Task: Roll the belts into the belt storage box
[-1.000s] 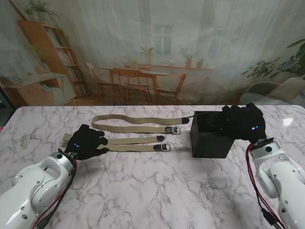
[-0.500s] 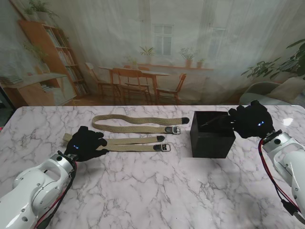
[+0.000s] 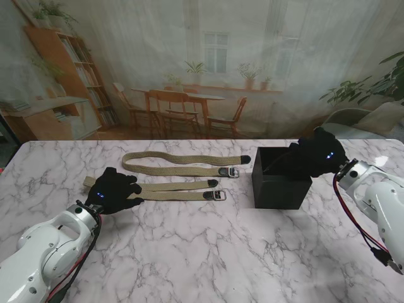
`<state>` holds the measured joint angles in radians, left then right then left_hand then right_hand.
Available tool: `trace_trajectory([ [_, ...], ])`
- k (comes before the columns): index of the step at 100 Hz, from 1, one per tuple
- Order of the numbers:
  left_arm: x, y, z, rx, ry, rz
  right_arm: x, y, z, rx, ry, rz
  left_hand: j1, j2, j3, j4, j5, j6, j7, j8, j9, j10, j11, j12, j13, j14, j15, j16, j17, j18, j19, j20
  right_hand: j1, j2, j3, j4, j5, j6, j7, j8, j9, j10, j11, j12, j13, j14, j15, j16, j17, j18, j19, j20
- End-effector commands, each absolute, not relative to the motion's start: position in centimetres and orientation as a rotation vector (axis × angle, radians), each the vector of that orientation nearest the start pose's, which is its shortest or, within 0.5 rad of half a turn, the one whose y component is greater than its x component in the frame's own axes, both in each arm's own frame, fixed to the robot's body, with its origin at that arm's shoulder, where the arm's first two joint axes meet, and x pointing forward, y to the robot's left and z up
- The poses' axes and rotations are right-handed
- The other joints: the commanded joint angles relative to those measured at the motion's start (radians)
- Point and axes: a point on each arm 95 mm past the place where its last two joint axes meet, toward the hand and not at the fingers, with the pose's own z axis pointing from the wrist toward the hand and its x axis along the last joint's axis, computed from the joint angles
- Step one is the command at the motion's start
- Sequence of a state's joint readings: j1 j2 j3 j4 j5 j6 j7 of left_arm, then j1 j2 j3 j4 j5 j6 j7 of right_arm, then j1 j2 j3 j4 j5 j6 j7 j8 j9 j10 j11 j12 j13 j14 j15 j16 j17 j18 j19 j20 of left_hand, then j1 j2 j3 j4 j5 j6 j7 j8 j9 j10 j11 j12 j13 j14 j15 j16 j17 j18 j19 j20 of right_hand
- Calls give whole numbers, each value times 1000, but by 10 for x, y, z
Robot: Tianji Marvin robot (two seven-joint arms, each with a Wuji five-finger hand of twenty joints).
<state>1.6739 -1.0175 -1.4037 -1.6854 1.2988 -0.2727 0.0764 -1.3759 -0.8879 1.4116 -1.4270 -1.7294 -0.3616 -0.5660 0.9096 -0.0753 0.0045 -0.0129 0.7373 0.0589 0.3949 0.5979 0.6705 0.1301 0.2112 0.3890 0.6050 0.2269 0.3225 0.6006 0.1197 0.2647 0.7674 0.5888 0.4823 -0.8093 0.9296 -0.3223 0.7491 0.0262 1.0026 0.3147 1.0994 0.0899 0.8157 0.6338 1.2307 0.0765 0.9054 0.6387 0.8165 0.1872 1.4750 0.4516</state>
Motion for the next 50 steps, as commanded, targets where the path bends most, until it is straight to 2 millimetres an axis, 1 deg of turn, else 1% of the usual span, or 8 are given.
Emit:
trace_trajectory([
  [1,382,50,-301,-790,1690,-1348,452,-117,-227,85,1583,1185,-20,29,-19,4,-15,-10,-13,10,-28,5,-10,-2,-15,0,-18,-12,-17,43,-33,6,198,126,165,55,45,-411,152,42,0,-111,-1,12,11,-118,2,41,-39,-76,2,30],
  [5,382,50,-301,-790,1690,-1348,454,-115,-229,80,1588,1182,-21,30,-19,4,-15,-10,-13,10,-28,5,-10,-2,-15,1,-18,-12,-17,44,-33,6,190,132,161,54,40,-422,148,40,-1,-120,-4,11,3,-121,-2,40,-54,-68,6,38],
  [13,382,50,-301,-790,1691,-1348,458,-110,-232,87,1593,1185,-19,29,-19,4,-15,-10,-13,10,-27,4,-10,-1,-16,-1,-18,-12,-17,43,-33,7,186,144,153,54,33,-425,143,38,-1,-125,-9,10,-4,-119,-18,29,-84,-42,4,45],
  [27,382,50,-302,-790,1695,-1347,463,-104,-235,91,1606,1183,-19,29,-19,4,-15,-11,-13,10,-26,5,-10,-1,-16,0,-18,-12,-17,43,-33,7,181,150,143,53,27,-426,134,33,1,-129,-24,-1,-8,-119,-29,21,-94,-33,1,46],
  [50,383,50,-302,-792,1697,-1348,467,-95,-237,95,1649,1177,-20,30,-19,4,-14,-11,-12,11,-26,4,-10,-1,-15,-1,-18,-11,-17,43,-34,8,179,153,135,55,32,-456,123,27,8,-132,-63,-24,-28,-113,-68,-1,-124,-17,-23,42],
])
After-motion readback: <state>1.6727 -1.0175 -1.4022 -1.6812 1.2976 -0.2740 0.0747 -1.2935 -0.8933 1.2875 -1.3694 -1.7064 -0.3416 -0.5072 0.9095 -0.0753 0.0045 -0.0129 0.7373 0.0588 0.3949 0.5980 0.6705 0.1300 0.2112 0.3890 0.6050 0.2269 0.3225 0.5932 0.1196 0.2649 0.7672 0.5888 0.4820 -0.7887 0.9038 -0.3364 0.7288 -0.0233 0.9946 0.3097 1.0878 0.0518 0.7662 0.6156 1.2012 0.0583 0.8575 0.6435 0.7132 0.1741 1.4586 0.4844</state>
